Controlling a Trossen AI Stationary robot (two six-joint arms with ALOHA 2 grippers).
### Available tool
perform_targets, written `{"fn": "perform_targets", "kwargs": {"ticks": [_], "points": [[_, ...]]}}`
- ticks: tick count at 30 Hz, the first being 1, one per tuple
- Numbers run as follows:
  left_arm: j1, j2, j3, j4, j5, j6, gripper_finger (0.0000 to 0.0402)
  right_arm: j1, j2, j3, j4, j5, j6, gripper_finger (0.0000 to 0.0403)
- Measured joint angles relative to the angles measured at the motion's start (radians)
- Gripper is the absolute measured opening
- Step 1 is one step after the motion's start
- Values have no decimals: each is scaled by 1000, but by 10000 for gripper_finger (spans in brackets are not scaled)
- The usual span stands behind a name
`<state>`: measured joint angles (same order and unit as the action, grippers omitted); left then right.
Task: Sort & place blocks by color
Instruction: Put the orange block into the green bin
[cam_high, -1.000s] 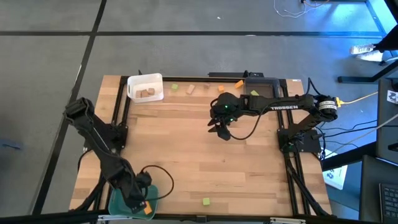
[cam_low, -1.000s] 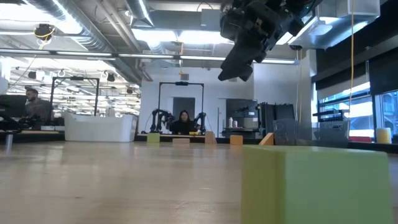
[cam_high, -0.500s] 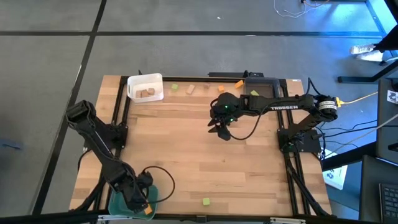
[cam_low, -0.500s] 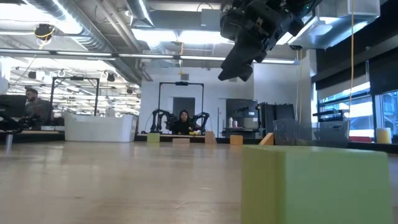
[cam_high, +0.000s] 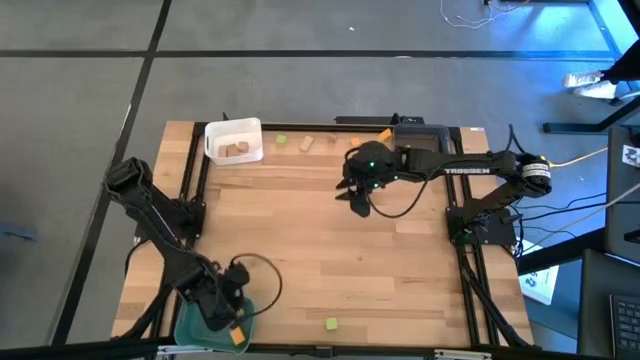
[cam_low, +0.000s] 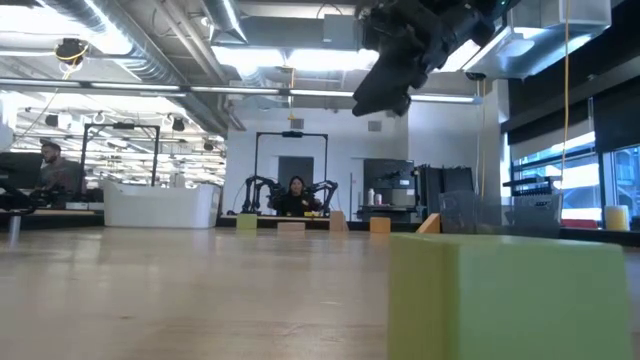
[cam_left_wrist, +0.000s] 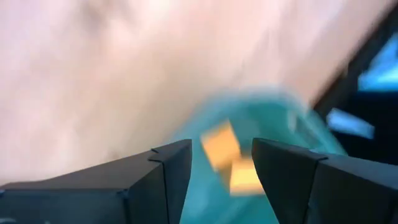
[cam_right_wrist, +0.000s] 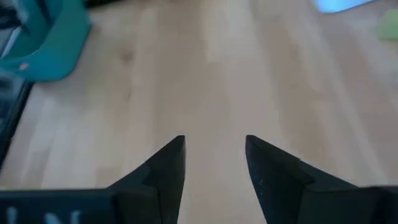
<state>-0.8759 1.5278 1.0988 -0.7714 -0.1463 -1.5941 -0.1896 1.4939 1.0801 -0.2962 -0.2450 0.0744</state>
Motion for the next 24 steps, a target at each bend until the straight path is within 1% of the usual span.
{"fn": "perform_targets", "kwargs": {"ticks": [3,8,12,14,17,19,22,24], "points": [[49,-44,0,-53,-107,1,161,-12,-23,0,1,16,-3,168],[149,-154,0,-142,-189,49,161,-13,-35,0,-9,15,0,168],[242,-236,0,-179,-290,114,161,-13,-35,1,-6,29,21,168],[290,-272,0,-181,-318,154,162,-12,-35,1,-9,84,73,168],[368,-315,0,-176,-349,220,162,-16,-35,1,-25,220,196,168],[420,-332,0,-173,-350,266,162,-34,-35,1,-22,312,263,168],[489,-343,0,-153,-348,349,162,-85,-31,2,-6,422,263,168],[529,-347,0,-138,-349,402,162,-138,-31,4,-12,444,265,168]]}}
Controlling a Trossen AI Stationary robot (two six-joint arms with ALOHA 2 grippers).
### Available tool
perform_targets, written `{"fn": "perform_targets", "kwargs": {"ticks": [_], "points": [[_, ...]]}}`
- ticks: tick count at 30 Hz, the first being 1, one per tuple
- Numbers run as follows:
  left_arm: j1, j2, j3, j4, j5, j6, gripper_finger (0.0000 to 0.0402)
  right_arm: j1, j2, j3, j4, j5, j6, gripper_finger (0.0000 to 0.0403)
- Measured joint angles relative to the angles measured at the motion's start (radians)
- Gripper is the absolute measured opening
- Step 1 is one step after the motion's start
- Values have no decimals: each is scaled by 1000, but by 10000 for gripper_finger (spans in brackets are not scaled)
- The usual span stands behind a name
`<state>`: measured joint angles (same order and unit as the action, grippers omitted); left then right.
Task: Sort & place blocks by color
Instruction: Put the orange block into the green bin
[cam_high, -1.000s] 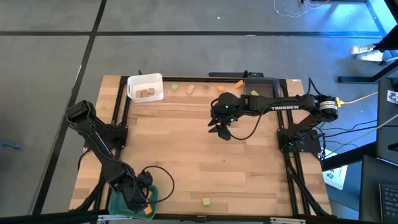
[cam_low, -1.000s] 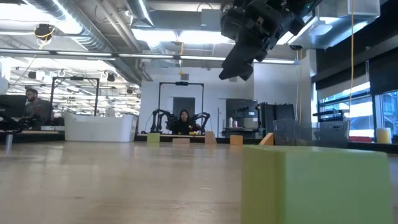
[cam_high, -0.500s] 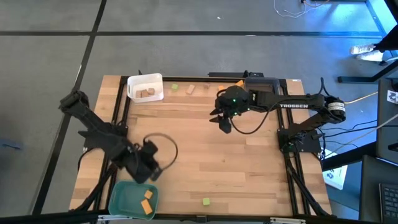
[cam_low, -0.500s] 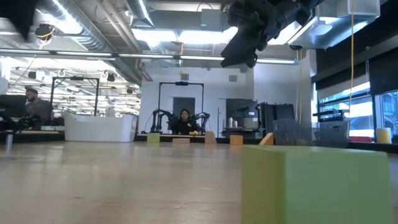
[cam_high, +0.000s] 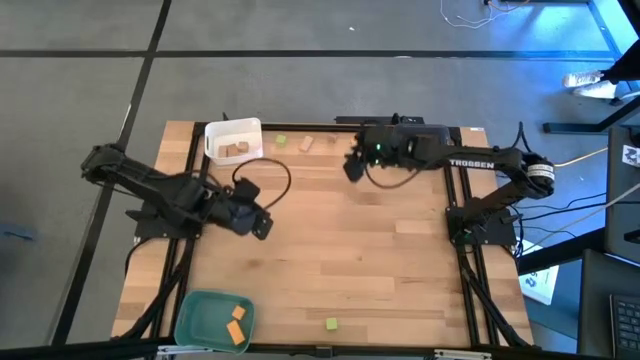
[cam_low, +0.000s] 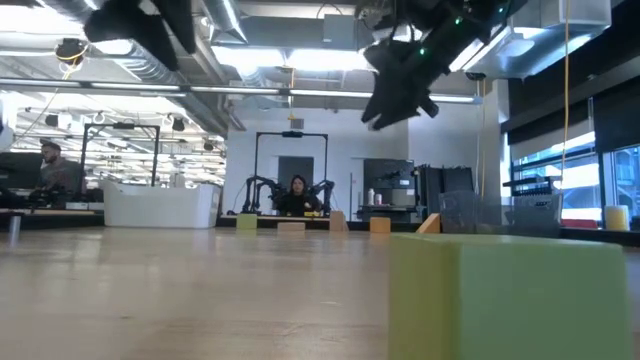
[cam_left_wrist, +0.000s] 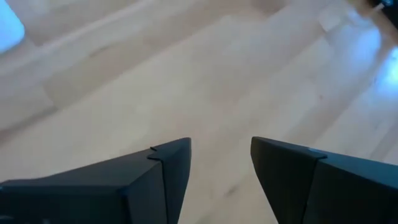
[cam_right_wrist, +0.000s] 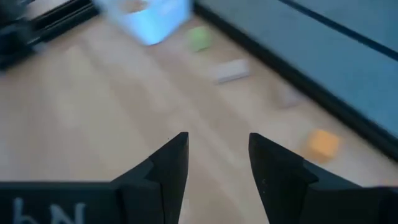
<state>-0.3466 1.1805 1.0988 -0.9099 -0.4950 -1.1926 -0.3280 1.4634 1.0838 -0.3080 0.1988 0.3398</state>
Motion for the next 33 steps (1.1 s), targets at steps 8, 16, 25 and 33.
{"fn": "perform_targets", "kwargs": {"ticks": [8,16,25,33], "points": [[141,0,0,115,68,190,162,-230,124,83,-93,-59,-8,168],[227,0,0,179,109,273,162,-297,349,250,-265,-113,-35,168],[255,0,0,179,146,287,162,-296,511,401,-332,-98,-72,168],[255,0,0,179,146,287,162,-297,575,406,-387,-71,-61,168]]}}
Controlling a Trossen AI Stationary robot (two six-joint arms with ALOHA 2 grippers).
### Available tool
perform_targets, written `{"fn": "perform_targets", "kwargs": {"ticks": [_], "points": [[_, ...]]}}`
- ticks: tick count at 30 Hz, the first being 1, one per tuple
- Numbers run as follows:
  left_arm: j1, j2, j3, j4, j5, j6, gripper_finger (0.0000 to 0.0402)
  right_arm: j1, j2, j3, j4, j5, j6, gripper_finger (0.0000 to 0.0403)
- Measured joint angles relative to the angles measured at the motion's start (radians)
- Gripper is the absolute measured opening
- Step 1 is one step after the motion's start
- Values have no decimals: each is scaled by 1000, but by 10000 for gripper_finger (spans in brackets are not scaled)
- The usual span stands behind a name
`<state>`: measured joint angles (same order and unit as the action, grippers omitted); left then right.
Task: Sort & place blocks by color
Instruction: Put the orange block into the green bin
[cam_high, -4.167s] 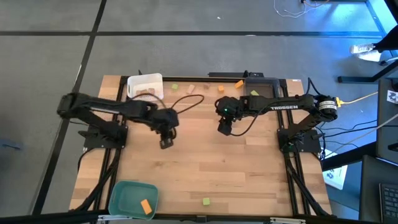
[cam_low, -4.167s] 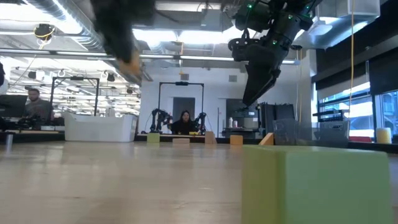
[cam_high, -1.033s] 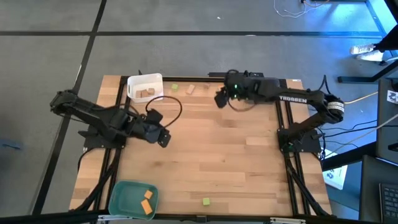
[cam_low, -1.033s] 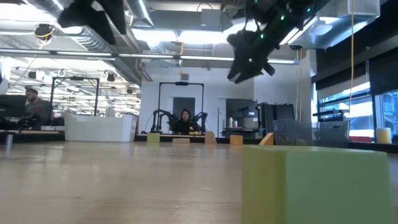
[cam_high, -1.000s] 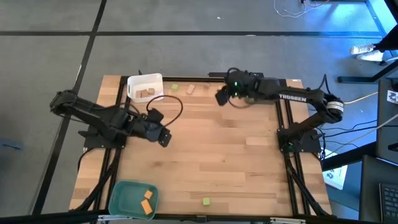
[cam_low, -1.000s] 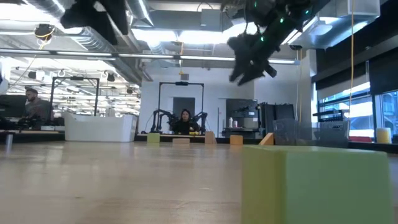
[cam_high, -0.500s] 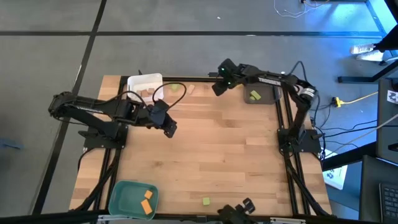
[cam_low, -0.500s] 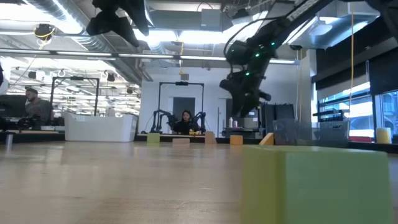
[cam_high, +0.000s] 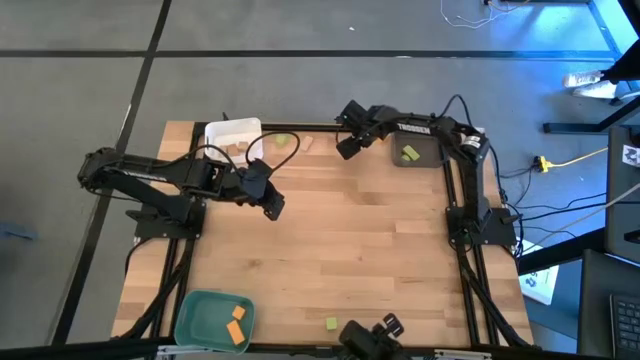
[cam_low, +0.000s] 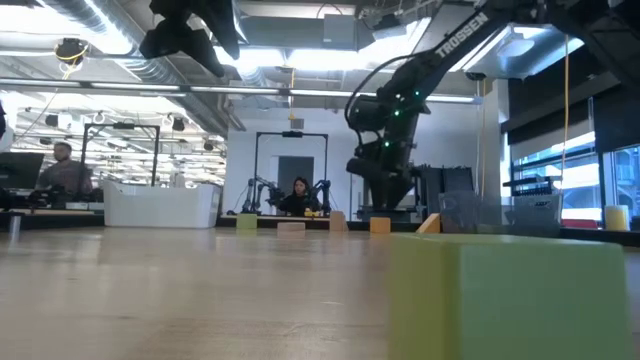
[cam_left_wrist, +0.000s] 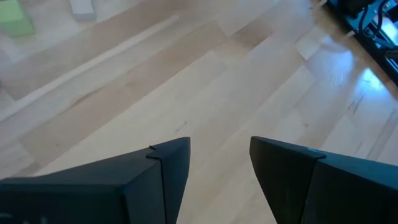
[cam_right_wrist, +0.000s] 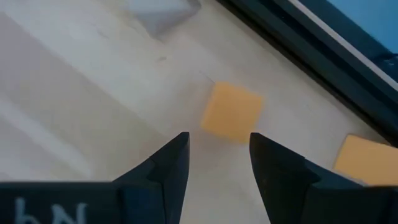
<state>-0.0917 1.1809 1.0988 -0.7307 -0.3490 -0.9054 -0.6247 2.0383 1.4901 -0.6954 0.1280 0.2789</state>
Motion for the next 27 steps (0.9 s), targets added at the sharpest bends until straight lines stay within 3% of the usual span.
{"fn": "perform_targets", "kwargs": {"ticks": [13,19,24,27], "points": [[0,0,0,0,-1,0,162,0,78,-1,71,37,0,168],[0,1,0,-1,-1,1,162,0,106,-1,108,37,-75,167],[0,1,0,-1,-1,0,162,1,108,0,121,40,-95,133],[0,1,0,0,-1,1,162,0,108,1,139,39,-144,133]]}}
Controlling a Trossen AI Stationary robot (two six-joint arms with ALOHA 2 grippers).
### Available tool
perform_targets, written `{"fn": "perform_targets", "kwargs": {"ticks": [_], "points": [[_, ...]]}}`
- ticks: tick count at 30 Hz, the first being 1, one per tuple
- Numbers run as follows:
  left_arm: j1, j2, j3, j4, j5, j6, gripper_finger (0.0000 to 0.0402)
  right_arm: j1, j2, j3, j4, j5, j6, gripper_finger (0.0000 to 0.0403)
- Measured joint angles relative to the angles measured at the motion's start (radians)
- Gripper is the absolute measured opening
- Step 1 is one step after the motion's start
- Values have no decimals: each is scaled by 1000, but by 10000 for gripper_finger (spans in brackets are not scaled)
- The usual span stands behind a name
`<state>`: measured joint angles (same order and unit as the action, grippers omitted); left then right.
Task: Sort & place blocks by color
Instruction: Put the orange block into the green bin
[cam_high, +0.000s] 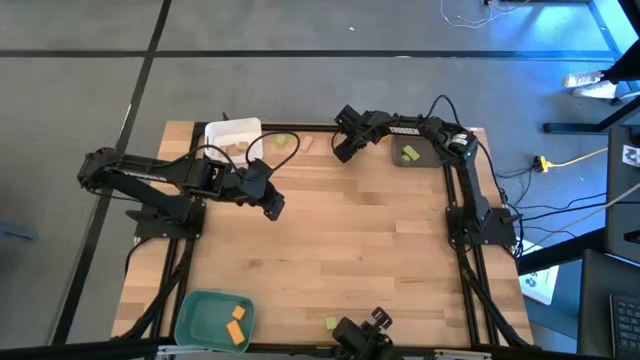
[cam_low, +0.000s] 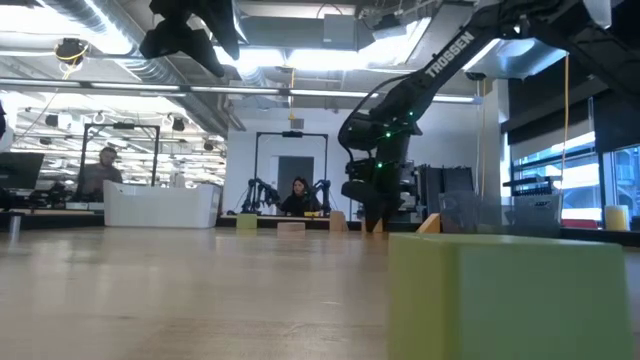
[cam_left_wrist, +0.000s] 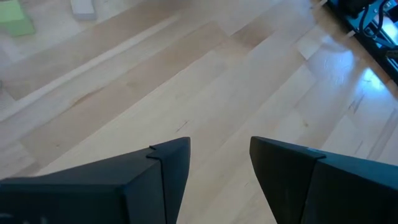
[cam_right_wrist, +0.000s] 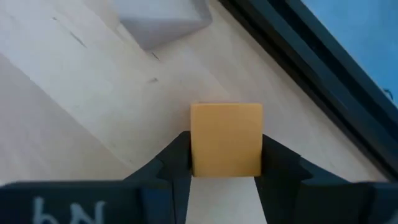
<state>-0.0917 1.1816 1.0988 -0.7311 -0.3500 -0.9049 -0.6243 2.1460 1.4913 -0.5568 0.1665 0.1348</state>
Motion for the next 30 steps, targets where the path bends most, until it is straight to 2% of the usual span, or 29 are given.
{"fn": "perform_targets", "kwargs": {"ticks": [5,9,13,16,24,27,30], "points": [[0,0,0,-1,0,4,162,-2,5,25,-8,-67,-110,133],[0,0,0,-1,0,81,162,3,6,91,-89,-165,-187,133],[0,0,0,-1,-3,235,162,1,6,196,-207,-286,-249,133],[0,0,0,-1,-21,404,162,4,3,287,-280,-392,-284,133],[0,0,0,-1,-255,822,162,46,3,499,-454,-753,-404,133],[0,0,0,1,-335,942,162,71,3,552,-503,-829,-431,133],[0,0,0,30,-355,1035,162,103,2,582,-508,-851,-432,133]]}}
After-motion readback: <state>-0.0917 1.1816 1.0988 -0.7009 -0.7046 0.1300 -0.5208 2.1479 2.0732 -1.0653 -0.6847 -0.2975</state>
